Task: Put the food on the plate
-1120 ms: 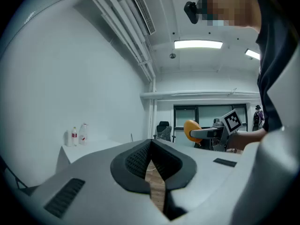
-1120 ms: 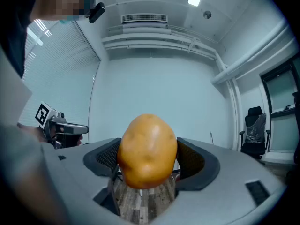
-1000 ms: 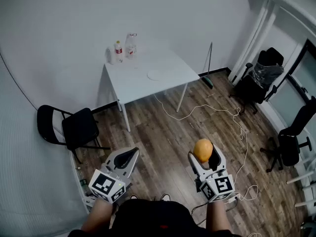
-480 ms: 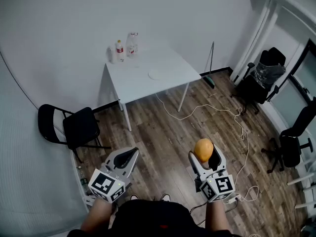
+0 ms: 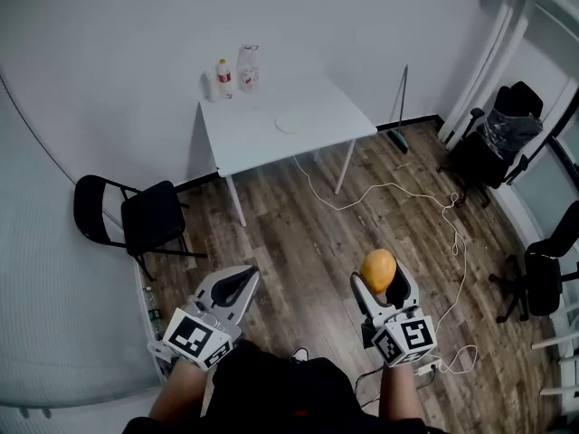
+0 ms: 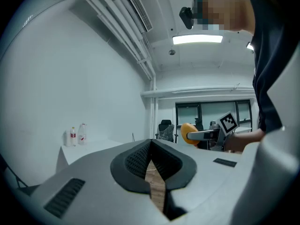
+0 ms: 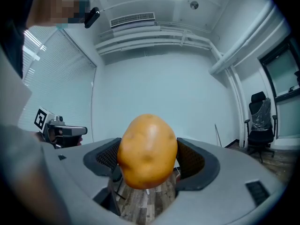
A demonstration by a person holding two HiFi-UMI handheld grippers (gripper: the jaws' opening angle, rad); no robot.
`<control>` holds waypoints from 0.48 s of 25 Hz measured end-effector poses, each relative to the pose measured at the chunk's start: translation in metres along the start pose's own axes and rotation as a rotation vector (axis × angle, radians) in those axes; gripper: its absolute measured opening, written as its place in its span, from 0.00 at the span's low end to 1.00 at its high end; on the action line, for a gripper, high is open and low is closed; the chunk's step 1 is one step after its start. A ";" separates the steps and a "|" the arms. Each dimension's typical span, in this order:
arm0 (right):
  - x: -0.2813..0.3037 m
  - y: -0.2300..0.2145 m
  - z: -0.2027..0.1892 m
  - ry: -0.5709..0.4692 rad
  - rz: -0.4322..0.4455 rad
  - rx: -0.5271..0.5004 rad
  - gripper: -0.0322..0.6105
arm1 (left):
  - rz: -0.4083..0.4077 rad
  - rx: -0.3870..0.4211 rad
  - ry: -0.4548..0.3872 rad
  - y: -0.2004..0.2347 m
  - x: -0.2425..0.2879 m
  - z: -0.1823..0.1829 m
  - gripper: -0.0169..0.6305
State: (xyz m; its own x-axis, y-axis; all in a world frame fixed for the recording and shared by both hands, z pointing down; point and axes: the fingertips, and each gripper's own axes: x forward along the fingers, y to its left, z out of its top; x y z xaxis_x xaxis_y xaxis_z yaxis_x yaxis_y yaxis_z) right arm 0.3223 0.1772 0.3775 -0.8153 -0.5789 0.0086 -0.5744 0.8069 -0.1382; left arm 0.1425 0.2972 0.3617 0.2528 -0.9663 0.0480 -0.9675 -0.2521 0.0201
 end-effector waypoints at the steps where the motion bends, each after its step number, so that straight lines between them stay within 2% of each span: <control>1: -0.001 -0.005 -0.002 0.005 0.009 -0.001 0.64 | 0.005 0.007 0.015 -0.004 0.005 -0.003 0.06; 5: -0.002 -0.028 -0.004 -0.003 0.018 0.017 0.64 | 0.007 -0.011 0.045 -0.013 0.024 -0.009 0.06; 9: 0.001 -0.057 -0.005 -0.008 -0.007 0.037 0.64 | -0.011 0.020 0.027 -0.018 0.049 -0.004 0.06; 12: 0.009 -0.076 -0.009 0.020 -0.034 0.005 0.64 | -0.024 0.027 0.027 -0.011 0.073 -0.005 0.06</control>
State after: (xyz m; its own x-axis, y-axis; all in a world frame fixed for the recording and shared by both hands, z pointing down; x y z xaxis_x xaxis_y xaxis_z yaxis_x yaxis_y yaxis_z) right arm 0.3580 0.1114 0.3966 -0.7969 -0.6032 0.0335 -0.6012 0.7863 -0.1423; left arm 0.1715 0.2294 0.3702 0.2754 -0.9585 0.0744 -0.9610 -0.2765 -0.0056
